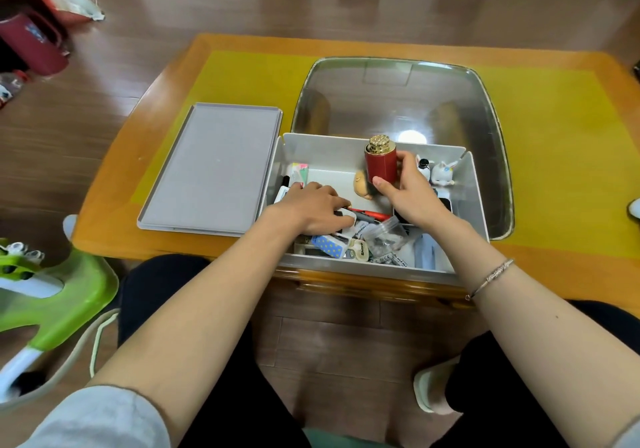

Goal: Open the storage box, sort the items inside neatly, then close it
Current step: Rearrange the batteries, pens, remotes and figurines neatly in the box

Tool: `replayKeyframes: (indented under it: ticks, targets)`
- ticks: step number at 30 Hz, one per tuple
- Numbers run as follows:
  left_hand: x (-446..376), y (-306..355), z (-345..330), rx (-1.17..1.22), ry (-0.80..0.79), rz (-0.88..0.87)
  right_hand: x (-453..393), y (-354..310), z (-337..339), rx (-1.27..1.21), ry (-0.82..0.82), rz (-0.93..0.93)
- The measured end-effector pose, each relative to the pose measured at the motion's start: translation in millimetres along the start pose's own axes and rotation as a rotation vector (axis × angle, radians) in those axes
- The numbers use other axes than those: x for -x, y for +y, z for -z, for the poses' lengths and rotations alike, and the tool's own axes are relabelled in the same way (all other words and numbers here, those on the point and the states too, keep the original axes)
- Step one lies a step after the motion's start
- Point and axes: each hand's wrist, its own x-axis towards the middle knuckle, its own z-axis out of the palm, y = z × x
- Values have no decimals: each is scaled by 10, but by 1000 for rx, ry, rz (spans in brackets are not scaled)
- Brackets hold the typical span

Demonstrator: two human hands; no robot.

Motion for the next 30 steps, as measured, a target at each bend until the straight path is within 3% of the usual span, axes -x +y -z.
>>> replayKeyframes:
  ticks: [7, 16, 26, 30]
  targets:
    - [58, 9, -46, 24, 83, 0, -24, -109, 10, -21, 121, 63]
    - [154, -13, -26, 33, 89, 19, -144, -278, -77, -31, -82, 174]
    - [213, -44, -53, 45, 116, 25, -304, -218, -154, -61, 5, 154]
    - [235, -65, -68, 85, 145, 22, -357, -240, -217, 91, -60, 256]
